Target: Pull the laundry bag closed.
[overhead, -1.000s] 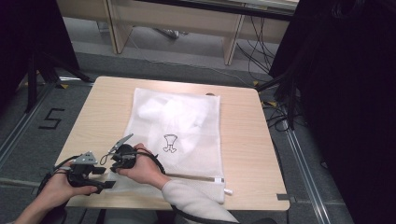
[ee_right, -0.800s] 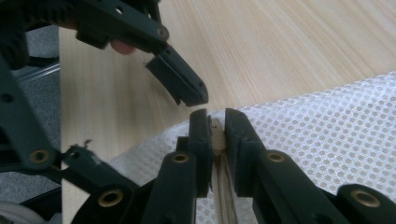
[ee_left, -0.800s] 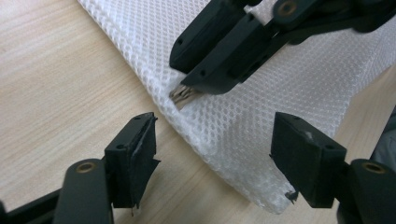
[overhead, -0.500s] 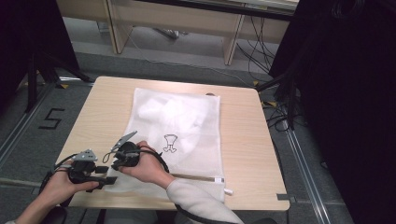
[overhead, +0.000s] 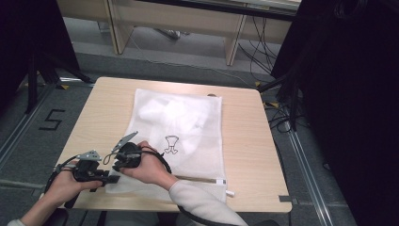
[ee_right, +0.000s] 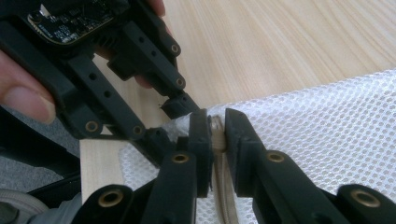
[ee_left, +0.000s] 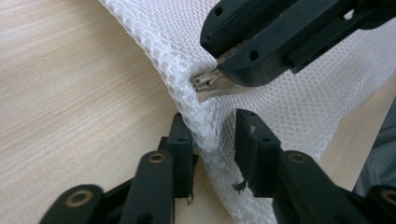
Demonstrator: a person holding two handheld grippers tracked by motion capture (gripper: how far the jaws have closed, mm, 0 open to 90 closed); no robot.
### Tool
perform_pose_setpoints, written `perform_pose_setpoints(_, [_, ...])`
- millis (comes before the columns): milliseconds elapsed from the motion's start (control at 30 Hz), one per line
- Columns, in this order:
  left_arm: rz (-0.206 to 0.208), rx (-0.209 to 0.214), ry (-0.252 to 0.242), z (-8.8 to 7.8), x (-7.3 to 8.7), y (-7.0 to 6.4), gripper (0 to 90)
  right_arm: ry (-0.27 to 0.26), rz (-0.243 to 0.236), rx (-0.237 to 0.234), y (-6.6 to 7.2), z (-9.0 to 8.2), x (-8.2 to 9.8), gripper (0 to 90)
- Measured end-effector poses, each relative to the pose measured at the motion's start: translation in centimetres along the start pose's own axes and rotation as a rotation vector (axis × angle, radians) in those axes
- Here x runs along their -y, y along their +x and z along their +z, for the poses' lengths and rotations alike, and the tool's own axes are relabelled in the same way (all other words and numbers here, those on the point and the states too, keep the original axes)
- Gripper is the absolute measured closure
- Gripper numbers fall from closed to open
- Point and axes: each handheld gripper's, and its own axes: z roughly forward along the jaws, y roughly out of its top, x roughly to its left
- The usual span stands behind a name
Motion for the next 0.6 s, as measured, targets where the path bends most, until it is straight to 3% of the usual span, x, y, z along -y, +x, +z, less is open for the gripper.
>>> perform_pose_setpoints(100, [-0.024, 0.002, 0.027, -0.25, -0.18, 0.01, 78.3, 0.007, -0.003, 0.0, 0.04, -0.1, -0.01, 82.2])
perform_pose_setpoints(167, [-0.063, -0.005, -0.01, -0.15, -0.17, -0.25, 83.1, 0.007, -0.01, -0.002, -0.01, -0.19, -0.04, 82.2])
perform_pose_setpoints(300, [-0.077, -0.003, 0.025, -0.35, -0.41, -0.43, 84.6, 0.015, -0.014, -0.002, -0.02, -0.44, -0.07, 82.2])
perform_pose_setpoints(367, [-0.091, -0.002, 0.027, -0.41, -0.4, -0.37, 85.1, 0.026, -0.017, 0.01, 0.07, -0.53, 0.01, 82.3])
perform_pose_setpoints(400, [-0.102, -0.005, 0.005, -0.3, -0.31, -0.39, 85.2, 0.029, -0.014, 0.009, 0.1, -0.54, 0.05, 82.3])
perform_pose_setpoints(467, [-0.11, 0.005, 0.03, -0.51, -0.39, -0.25, 85.3, 0.028, -0.025, 0.007, 0.02, -0.52, 0.09, 82.3])
perform_pose_setpoints(600, [-0.12, 0.014, 0.028, -0.55, -0.39, -0.17, 85.6, 0.045, -0.014, 0.004, -0.06, -0.64, 0.33, 82.4])
